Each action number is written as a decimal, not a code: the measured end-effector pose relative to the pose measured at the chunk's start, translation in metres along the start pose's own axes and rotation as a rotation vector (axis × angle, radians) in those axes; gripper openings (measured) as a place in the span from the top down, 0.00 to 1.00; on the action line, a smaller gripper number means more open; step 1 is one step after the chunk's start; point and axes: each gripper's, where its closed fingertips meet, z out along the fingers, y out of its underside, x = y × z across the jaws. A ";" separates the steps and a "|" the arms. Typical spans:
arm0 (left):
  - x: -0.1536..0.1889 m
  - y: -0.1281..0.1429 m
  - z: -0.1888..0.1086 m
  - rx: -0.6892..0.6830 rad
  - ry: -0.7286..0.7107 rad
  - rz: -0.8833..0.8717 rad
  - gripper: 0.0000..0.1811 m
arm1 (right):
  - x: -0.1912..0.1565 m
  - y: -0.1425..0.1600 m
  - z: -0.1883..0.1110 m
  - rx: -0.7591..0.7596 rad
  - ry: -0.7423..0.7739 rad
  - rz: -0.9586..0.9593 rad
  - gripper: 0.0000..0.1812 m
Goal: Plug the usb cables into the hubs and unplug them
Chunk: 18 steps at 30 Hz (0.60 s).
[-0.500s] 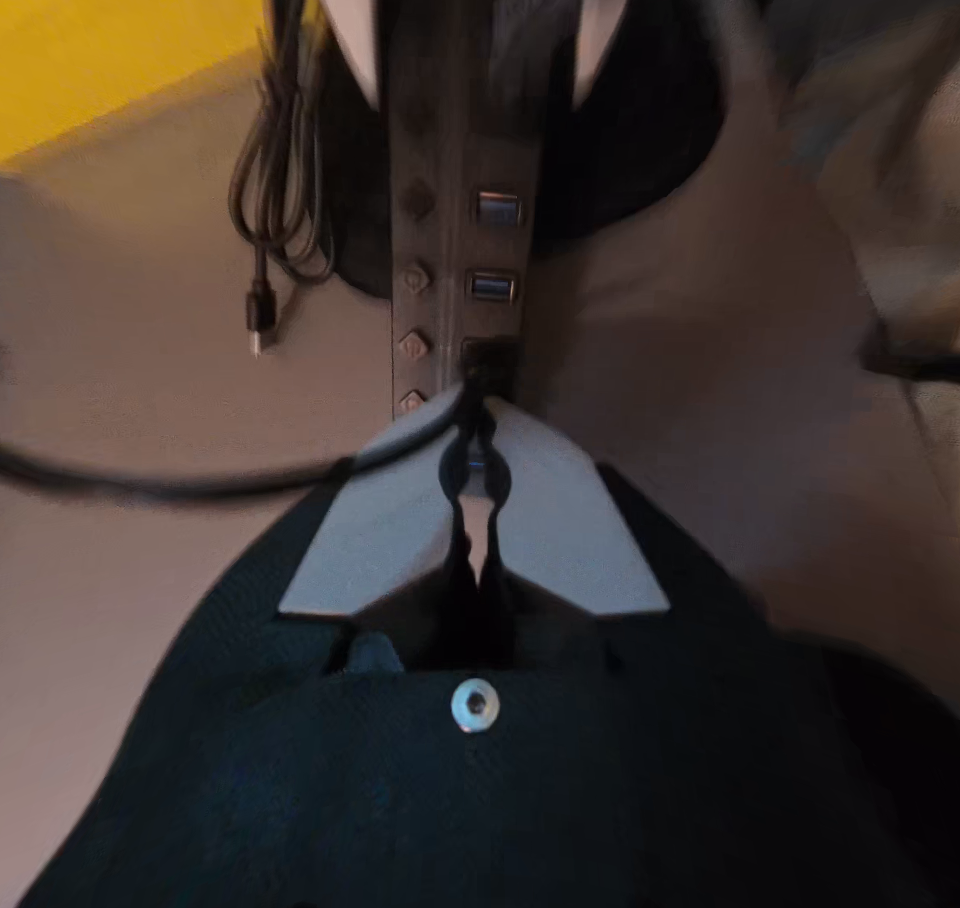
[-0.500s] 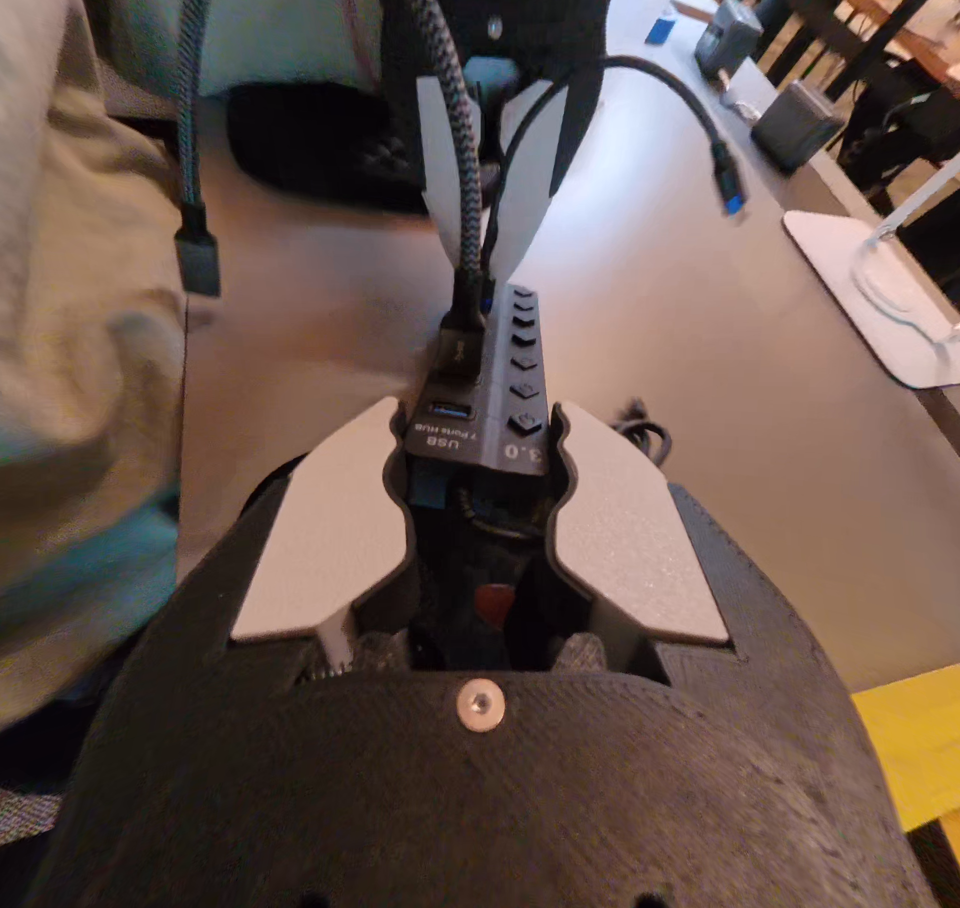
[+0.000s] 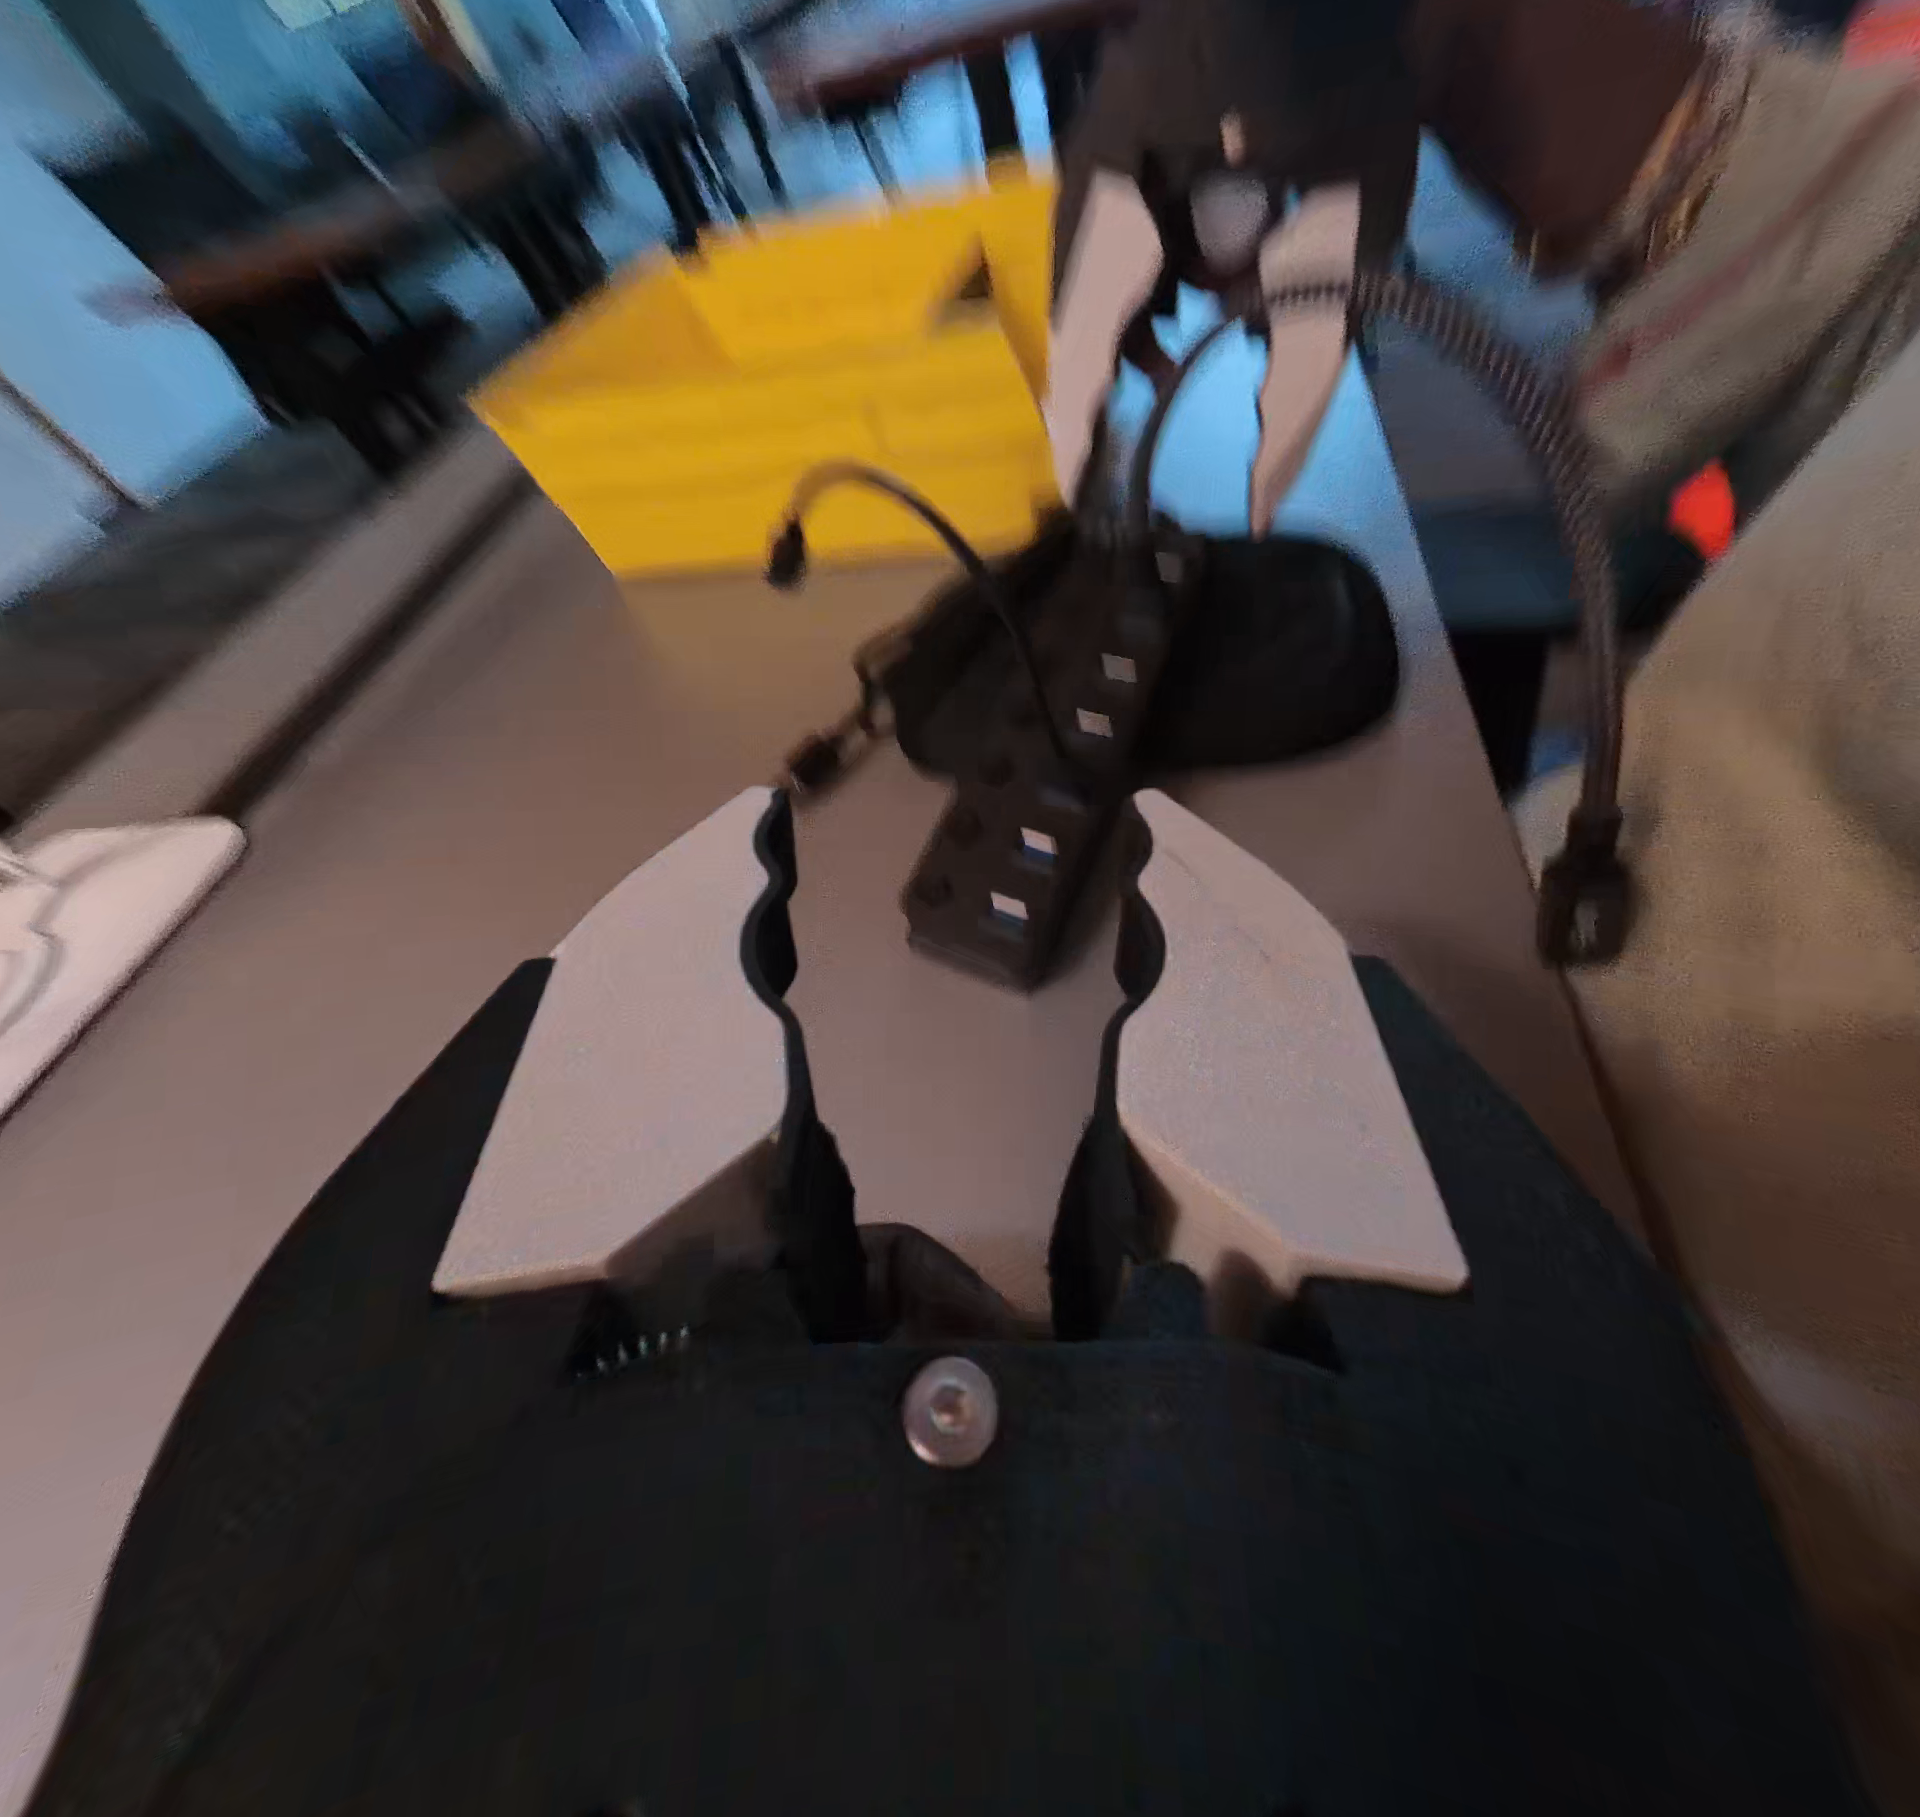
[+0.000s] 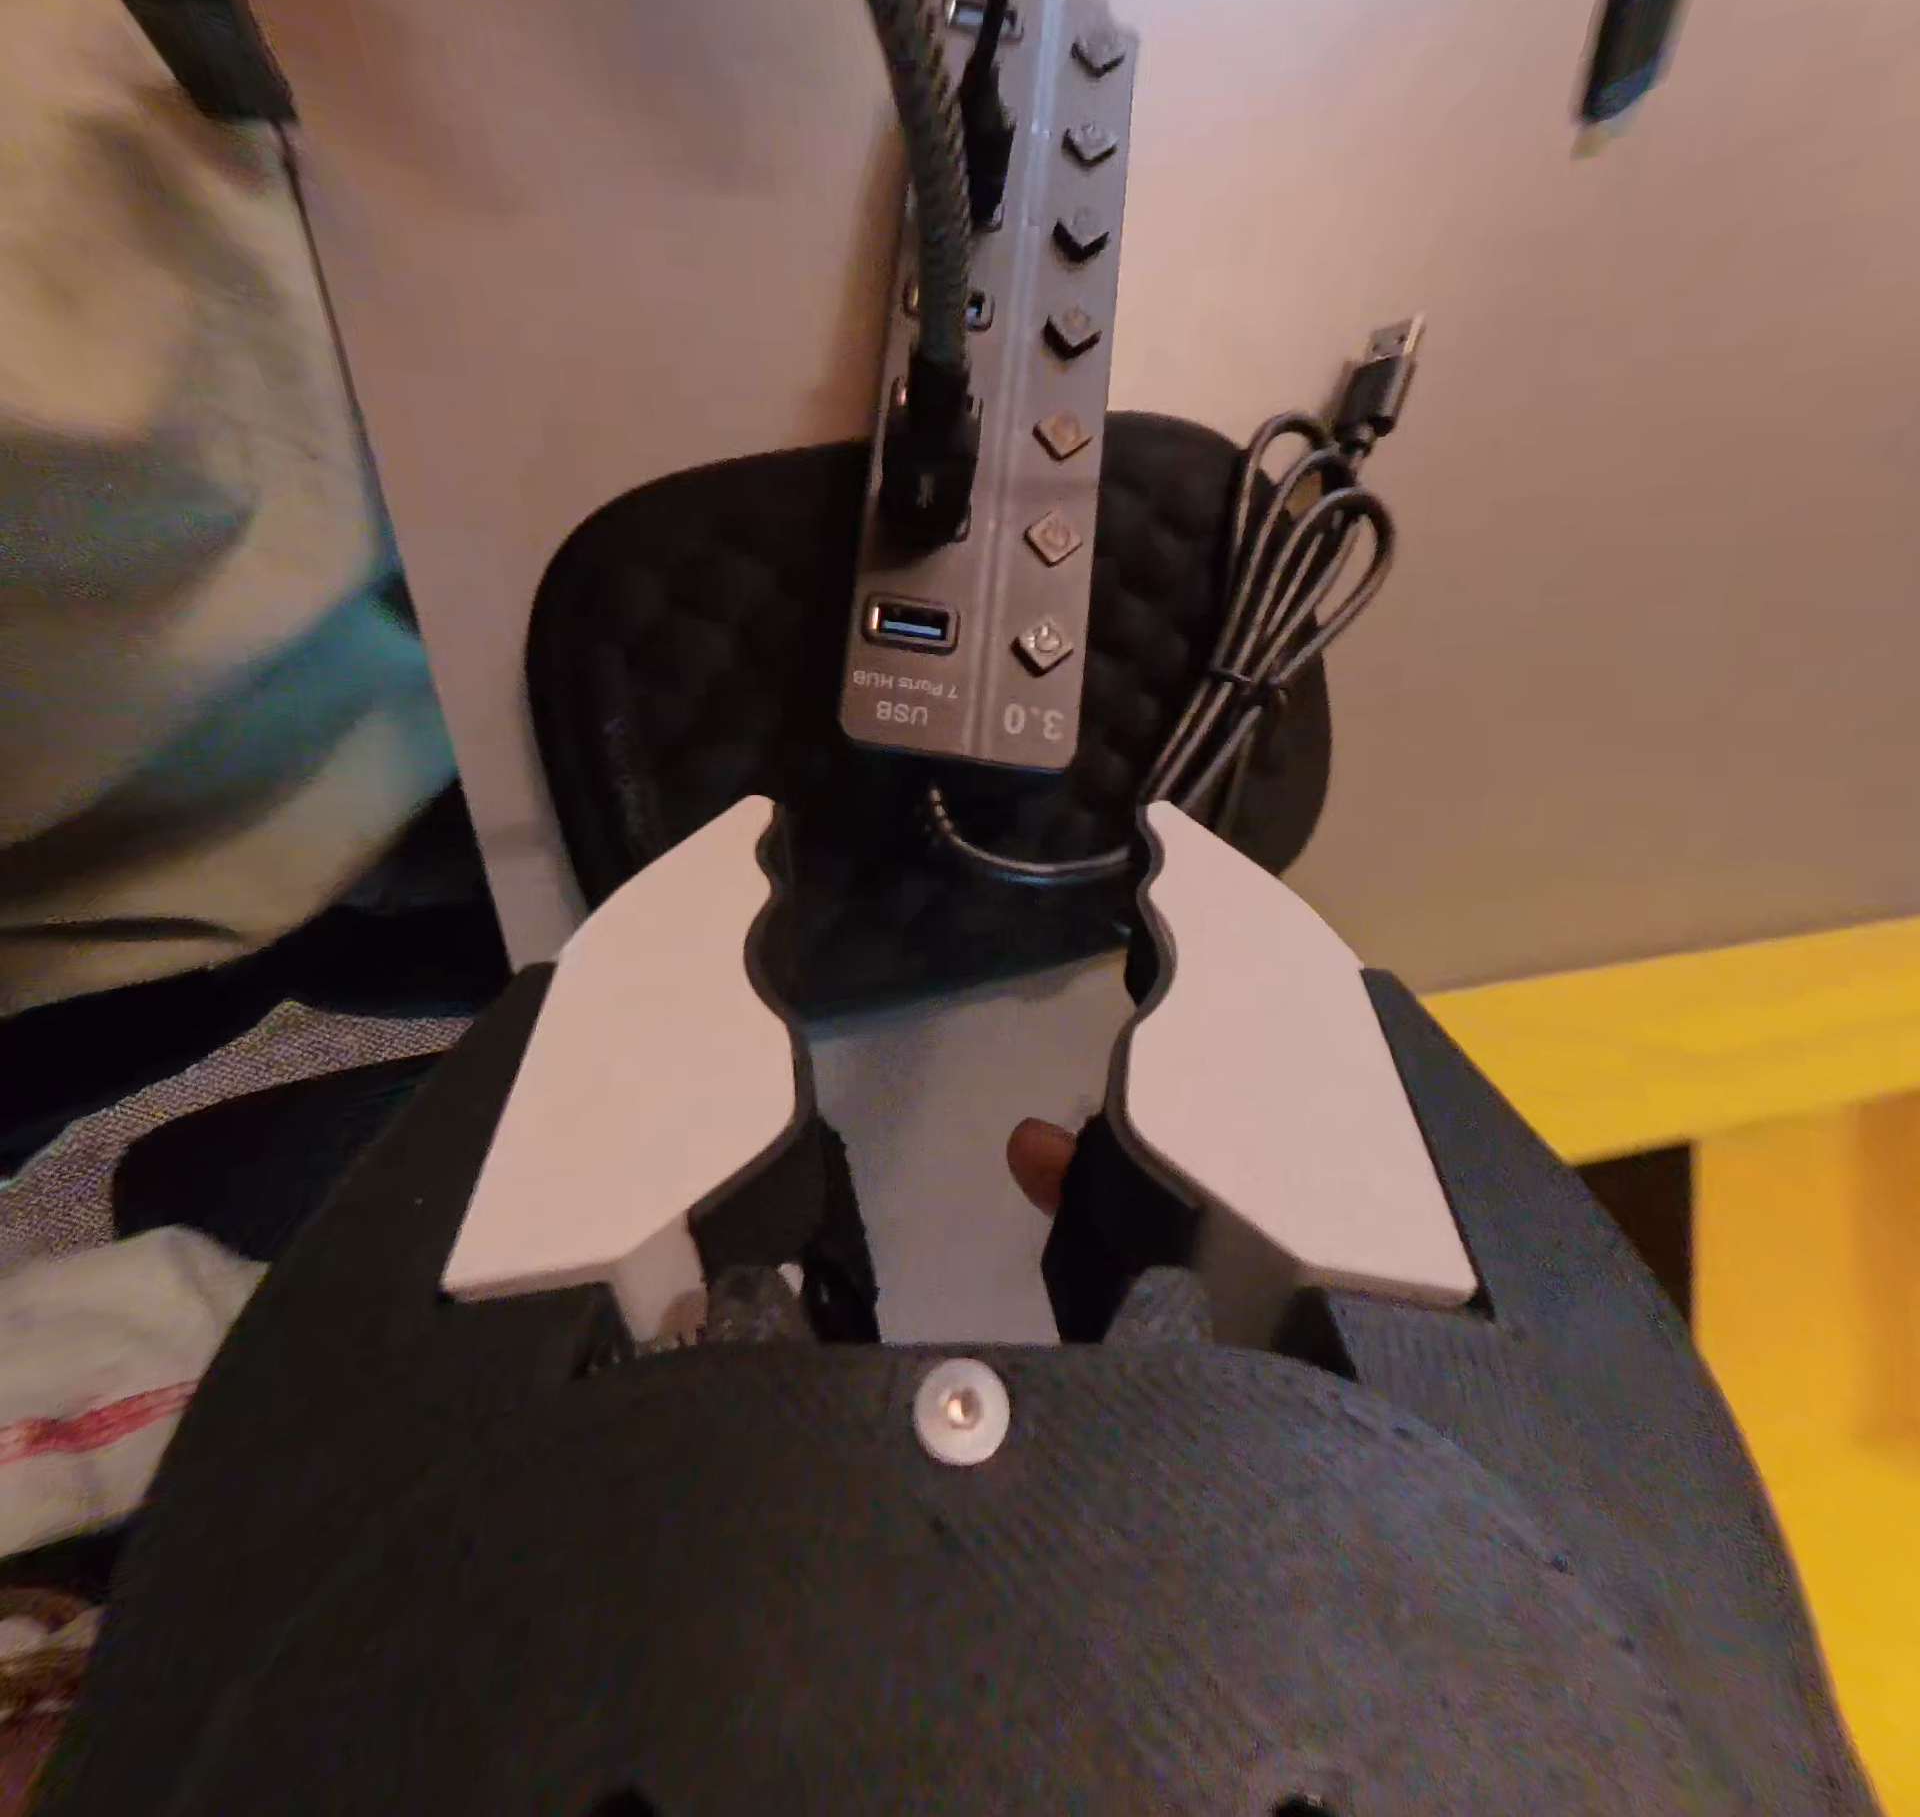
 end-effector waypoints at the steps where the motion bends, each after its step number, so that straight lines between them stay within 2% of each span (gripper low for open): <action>1: -0.004 -0.011 -0.009 0.136 -0.057 -0.017 0.67 | 0.002 -0.005 -0.010 0.002 0.019 0.006 0.66; 4: -0.023 -0.040 -0.044 0.557 -0.216 -0.086 0.69 | 0.027 -0.044 -0.037 0.125 0.183 -0.005 0.70; 5: -0.030 -0.046 -0.054 0.652 -0.245 -0.101 0.69 | 0.032 -0.064 -0.042 0.194 0.204 -0.009 0.71; 6: -0.035 -0.048 -0.058 0.690 -0.262 -0.119 0.69 | 0.034 -0.082 -0.043 0.250 0.200 -0.012 0.72; 7: -0.038 -0.046 -0.060 0.683 -0.273 -0.137 0.69 | 0.034 -0.095 -0.041 0.275 0.176 -0.011 0.72; 9: -0.041 -0.040 -0.058 0.639 -0.299 -0.122 0.69 | 0.034 -0.106 -0.025 0.212 0.102 0.007 0.73; 14: -0.041 -0.036 -0.054 0.591 -0.339 -0.056 0.69 | 0.028 -0.087 0.037 -0.118 -0.135 0.106 0.70; 18: -0.040 -0.033 -0.051 0.563 -0.349 -0.033 0.69 | 0.012 -0.072 0.062 -0.294 -0.282 0.129 0.68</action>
